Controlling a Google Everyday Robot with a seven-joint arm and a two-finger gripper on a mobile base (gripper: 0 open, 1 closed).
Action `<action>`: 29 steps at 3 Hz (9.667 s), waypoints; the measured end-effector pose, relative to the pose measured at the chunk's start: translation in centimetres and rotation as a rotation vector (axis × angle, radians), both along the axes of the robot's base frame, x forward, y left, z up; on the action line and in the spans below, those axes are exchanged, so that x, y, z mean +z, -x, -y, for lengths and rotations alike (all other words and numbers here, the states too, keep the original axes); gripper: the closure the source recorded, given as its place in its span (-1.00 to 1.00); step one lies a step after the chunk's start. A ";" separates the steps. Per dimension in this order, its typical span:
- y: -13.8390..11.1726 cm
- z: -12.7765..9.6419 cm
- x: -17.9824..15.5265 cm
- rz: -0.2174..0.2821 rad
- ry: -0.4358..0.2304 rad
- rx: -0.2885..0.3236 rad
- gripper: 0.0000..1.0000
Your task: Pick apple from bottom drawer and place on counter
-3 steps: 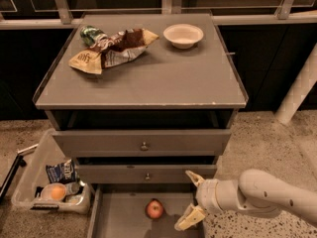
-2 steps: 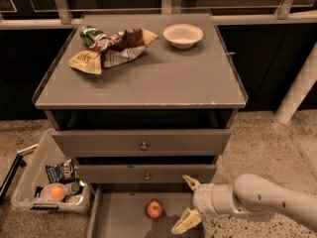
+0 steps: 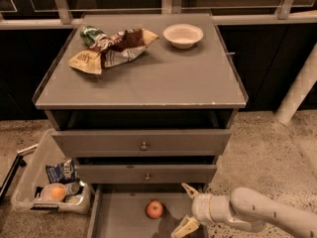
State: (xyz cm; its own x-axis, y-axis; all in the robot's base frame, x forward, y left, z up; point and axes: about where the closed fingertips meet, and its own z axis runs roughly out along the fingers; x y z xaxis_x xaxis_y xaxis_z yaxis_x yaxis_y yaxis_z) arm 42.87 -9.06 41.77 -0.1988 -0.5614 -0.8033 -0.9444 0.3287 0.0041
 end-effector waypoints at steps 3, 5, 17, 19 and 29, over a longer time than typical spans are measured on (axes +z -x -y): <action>-2.4 2.2 -11.6 0.000 -0.031 -0.110 -1.00; -3.1 0.8 -12.4 0.045 -0.039 -0.085 -1.00; -9.5 -8.8 -27.1 0.017 -0.020 0.021 -1.00; -9.5 -8.8 -27.2 0.017 -0.020 0.021 -0.15; -6.2 5.9 0.1 0.240 -0.034 0.072 1.00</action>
Offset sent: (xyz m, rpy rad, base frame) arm 0.0239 -0.0358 -0.1395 0.0474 -0.0006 -0.1146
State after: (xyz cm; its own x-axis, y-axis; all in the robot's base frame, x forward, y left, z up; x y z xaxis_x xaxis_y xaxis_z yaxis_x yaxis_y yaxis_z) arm 49.09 -14.98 41.87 0.0393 -0.5391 -0.8413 -0.9405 0.2645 -0.2134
